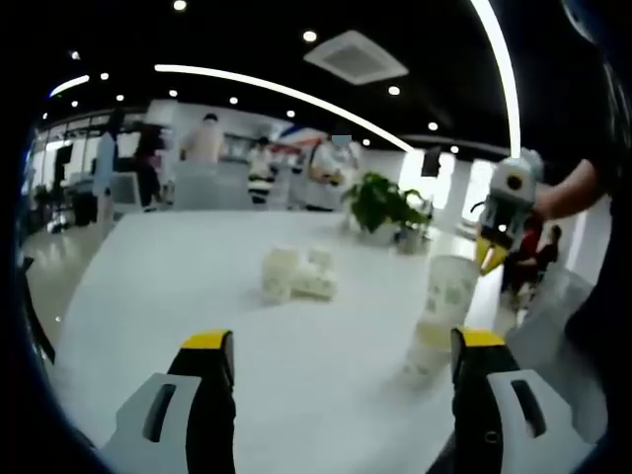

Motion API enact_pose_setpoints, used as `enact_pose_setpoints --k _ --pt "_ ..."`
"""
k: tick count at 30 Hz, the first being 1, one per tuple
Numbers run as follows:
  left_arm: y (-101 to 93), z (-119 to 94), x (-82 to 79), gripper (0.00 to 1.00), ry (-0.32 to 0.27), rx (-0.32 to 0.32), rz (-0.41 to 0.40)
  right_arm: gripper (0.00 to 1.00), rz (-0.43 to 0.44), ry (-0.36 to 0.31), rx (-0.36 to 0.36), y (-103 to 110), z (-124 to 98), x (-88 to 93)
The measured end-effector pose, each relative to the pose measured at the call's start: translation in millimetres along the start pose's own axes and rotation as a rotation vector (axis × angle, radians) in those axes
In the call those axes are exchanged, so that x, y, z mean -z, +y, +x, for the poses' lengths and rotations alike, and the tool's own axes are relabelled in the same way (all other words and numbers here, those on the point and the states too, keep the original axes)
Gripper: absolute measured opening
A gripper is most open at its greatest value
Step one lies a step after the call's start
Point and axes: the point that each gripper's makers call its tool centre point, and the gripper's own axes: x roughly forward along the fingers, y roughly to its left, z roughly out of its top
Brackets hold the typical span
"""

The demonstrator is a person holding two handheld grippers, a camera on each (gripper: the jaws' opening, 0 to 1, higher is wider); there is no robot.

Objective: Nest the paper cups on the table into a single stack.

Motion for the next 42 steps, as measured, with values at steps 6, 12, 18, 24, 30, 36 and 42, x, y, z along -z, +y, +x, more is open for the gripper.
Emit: enact_pose_setpoints --k 6,12,18,24,30,36,42 --pt "-0.8 0 1.8 0.89 -0.001 -0.001 -0.008 0.0 -0.019 0.041 -0.014 3 6 7.3" --pt "-1.6 0 1.4 0.89 -0.006 0.0 -0.013 0.0 -0.032 0.08 -0.018 2 11 11.5" --pt "-5.3 0 6.2 0.89 0.01 0.009 -0.014 0.0 -0.072 0.115 -0.039 5 20 14.3" --pt "-6.6 1 9.1 0.89 0.013 0.011 -0.018 0.0 -0.119 0.151 -0.056 7 29 16.8" --pt "-7.0 -1 9.8 0.89 0.015 0.014 -0.02 0.0 -0.157 0.182 -0.083 11 40 19.2" --pt "-5.6 -2 11.4 0.88 0.015 0.011 -0.022 0.0 -0.182 0.215 -0.101 13 49 22.1" --pt "-4.4 -2 13.3 0.89 0.016 0.005 -0.022 0.0 -0.199 0.244 -0.134 17 59 27.2"
